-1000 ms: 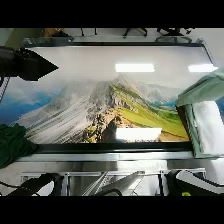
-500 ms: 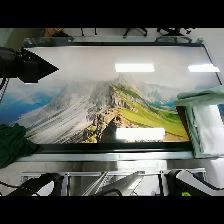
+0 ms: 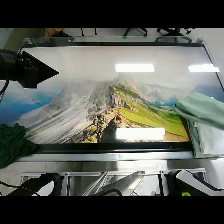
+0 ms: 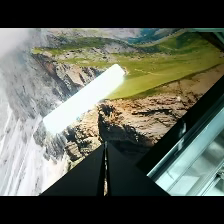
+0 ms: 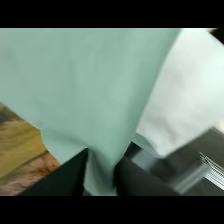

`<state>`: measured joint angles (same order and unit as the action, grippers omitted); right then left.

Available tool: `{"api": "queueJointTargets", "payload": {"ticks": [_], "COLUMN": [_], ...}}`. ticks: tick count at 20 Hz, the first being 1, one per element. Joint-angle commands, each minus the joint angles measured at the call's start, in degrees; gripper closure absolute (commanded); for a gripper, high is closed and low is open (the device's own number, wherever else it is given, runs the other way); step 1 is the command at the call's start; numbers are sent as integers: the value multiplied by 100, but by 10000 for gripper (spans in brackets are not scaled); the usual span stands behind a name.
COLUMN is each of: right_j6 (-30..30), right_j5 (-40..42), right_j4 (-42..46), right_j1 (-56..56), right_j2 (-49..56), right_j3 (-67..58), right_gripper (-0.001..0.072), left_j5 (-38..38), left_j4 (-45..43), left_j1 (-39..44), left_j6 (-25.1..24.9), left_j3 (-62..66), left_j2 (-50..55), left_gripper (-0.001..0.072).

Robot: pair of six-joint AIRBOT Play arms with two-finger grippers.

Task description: Fold the shirts.

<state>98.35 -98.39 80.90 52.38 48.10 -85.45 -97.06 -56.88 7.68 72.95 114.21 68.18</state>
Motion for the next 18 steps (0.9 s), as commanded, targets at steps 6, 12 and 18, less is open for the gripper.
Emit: {"api": "queueJointTargets", "payload": {"ticks": [6, 12, 18], "right_j6": [302, 61, -203], "right_j5": [-59, 1473, 1810], "right_j4": [407, -2509, -1351], "right_j1": [-7, -660, -3615], "right_j2": [256, 208, -935], "right_j3": [0, 92, 1709], "right_gripper": [173, 697, 697], "left_j5": [-55, 278, 1650], "left_j4": [-2, -2, -2], "left_j1": [2, 2, 2], "left_j6": [-59, -142, -216], "left_j3": [0, -741, -3958], "left_j2": [4, -173, -1228], "left_gripper": [695, 696, 696]}}
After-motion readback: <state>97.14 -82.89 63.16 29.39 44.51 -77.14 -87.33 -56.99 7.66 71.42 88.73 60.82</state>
